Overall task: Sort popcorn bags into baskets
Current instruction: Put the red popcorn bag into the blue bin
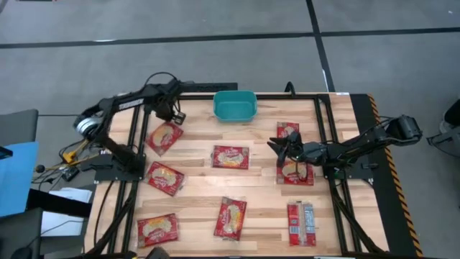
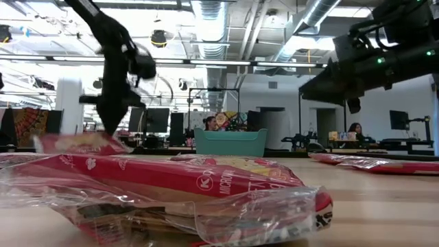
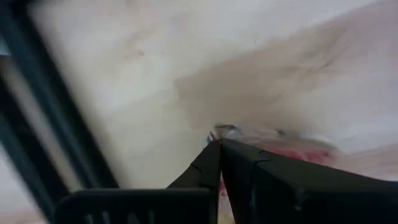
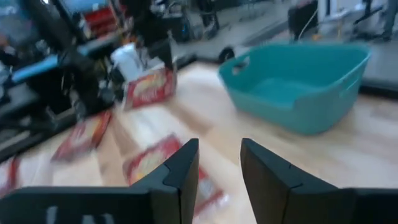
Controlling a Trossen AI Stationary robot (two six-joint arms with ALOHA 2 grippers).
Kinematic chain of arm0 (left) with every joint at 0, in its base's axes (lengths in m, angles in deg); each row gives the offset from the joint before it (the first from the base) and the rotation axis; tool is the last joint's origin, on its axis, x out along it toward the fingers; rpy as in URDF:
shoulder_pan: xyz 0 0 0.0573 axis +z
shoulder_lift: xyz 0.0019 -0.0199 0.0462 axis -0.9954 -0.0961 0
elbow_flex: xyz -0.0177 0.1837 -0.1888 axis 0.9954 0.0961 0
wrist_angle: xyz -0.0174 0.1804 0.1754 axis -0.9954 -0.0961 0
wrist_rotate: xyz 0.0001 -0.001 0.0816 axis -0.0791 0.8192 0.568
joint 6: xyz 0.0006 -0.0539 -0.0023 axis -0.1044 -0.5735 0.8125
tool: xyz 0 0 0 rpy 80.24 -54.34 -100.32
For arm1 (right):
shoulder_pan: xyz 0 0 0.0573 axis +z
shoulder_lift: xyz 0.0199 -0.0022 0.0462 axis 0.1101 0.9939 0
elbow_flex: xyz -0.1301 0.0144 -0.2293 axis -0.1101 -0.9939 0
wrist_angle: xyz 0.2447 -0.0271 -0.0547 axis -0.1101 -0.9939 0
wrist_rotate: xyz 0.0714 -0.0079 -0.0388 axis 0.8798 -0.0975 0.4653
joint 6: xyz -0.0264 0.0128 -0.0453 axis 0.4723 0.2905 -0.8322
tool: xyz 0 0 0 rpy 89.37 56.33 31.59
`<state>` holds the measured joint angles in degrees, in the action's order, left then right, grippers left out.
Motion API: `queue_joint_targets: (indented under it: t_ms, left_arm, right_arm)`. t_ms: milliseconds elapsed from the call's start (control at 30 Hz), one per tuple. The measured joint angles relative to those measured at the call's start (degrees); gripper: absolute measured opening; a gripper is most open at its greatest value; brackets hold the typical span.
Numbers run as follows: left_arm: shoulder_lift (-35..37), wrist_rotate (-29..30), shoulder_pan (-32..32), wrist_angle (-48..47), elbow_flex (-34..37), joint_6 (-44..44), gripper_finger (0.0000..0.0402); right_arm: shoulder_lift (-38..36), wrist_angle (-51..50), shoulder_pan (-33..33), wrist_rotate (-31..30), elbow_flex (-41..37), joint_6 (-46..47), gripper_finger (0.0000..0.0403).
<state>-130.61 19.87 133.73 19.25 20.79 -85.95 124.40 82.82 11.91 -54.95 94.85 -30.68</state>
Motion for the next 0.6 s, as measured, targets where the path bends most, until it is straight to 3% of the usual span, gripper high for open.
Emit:
queue_joint_targets:
  t_ms: [100,233,400,600]
  left_arm:
    - [6.43,-0.24,-3.00,0.61,0.00,-1.89,0.0001]
    - [13.43,0.09,-8.21,1.70,-0.04,-4.96,0.0001]
    - [17.84,2.15,-15.02,2.36,-0.09,-7.59,0.0000]
    - [17.17,0.96,-18.52,-2.07,-0.11,-10.74,0.0002]
  right_arm:
    - [0.63,5.59,-0.62,0.32,0.02,-1.81,0.0143]
    - [5.38,11.29,-1.55,5.24,2.55,-4.04,0.0162]
    - [18.75,12.42,-1.51,11.22,13.02,-7.20,0.0210]
    - [32.94,12.16,-1.12,10.59,23.99,-8.26,0.0244]
